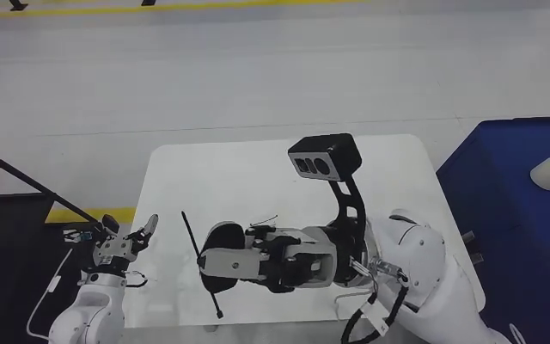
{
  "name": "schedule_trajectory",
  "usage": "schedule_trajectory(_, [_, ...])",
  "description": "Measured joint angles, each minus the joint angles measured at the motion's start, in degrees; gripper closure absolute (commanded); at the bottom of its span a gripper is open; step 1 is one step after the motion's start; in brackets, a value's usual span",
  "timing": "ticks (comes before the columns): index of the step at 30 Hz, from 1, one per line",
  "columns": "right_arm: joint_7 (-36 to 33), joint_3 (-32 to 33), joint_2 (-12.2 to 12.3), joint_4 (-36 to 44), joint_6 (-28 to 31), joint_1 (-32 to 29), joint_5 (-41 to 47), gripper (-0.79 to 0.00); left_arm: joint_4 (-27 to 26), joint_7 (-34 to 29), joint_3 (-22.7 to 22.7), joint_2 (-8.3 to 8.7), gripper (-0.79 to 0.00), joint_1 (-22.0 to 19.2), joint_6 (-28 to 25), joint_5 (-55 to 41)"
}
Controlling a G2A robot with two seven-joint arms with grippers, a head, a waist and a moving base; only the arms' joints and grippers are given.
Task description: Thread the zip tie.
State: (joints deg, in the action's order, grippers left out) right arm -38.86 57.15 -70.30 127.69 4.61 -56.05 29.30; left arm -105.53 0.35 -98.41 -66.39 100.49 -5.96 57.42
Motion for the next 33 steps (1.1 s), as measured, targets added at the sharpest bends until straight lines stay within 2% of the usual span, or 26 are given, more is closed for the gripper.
schedule_trajectory(5, [2.2, 1.4, 0.1, 4.0, -5.8, -2.1, 3.3, 0.000, 0.0, 0.0, 0.0, 0.00, -0.785, 0.0, 0.0, 0.0])
schedule_trajectory(13, [7.2, 4.5, -0.2, 7.0, -13.3, -3.5, 15.4, 0.000, 0.0, 0.0, 0.0, 0.00, -0.785, 0.0, 0.0, 0.0])
schedule_trajectory(25, [7.3, 5.8, -0.6, 7.0, -14.2, -3.4, 19.8, 0.000, 0.0, 0.0, 0.0, 0.00, -0.785, 0.0, 0.0, 0.0])
schedule_trajectory(27, [6.2, 5.3, -0.7, 7.0, -13.4, -3.5, 20.1, 0.000, 0.0, 0.0, 0.0, 0.00, -0.785, 0.0, 0.0, 0.0])
schedule_trajectory(29, [3.9, 4.6, -0.9, 7.0, -10.1, -3.2, 19.7, 0.000, 0.0, 0.0, 0.0, 0.00, -0.785, 0.0, 0.0, 0.0])
schedule_trajectory(33, [0.0, 4.2, -1.3, 6.8, 3.5, -1.9, 9.5, 0.000, 0.0, 0.0, 0.0, 0.00, -0.785, 0.0, 0.0, 0.0])
